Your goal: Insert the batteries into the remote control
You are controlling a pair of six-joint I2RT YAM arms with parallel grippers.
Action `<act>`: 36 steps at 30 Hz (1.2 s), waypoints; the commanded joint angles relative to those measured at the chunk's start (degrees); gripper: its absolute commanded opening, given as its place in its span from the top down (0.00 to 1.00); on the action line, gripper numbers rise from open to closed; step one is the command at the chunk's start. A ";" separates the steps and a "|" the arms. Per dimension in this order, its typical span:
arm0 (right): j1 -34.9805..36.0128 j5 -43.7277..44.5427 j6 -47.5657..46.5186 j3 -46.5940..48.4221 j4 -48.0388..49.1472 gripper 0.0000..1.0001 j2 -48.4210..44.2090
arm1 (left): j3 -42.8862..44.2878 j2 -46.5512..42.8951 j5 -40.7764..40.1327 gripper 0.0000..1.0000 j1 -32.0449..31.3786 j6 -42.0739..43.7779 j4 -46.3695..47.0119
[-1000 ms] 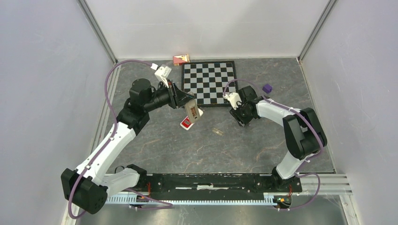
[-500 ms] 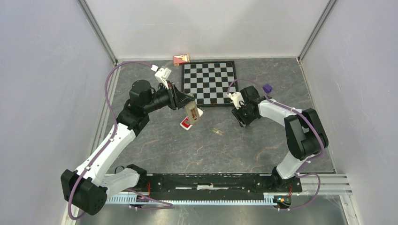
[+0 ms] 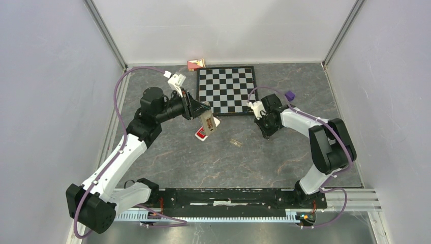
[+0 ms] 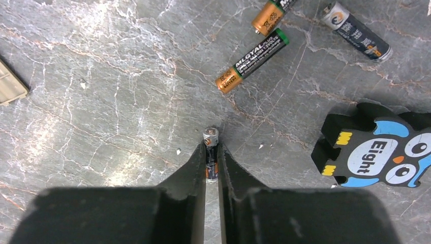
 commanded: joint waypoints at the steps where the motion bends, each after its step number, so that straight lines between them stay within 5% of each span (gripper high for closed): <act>1: -0.43 2.16 2.21 -0.66 -1.27 0.90 1.52 | 0.06 -1.82 0.52 0.98 0.32 -1.54 2.98; 14: 0.31 -20.28 13.23 -4.22 13.59 0.96 -17.75 | -6.49 -1.49 -4.59 0.98 0.34 -16.14 12.09; 25: 17.00 -9.59 32.02 -0.62 33.36 0.89 -30.24 | -11.29 2.33 -6.50 0.98 0.33 -27.05 15.54; 36: 26.56 -4.93 30.68 -2.75 40.54 0.87 -28.72 | -9.63 4.25 -5.67 0.98 0.28 -30.59 12.25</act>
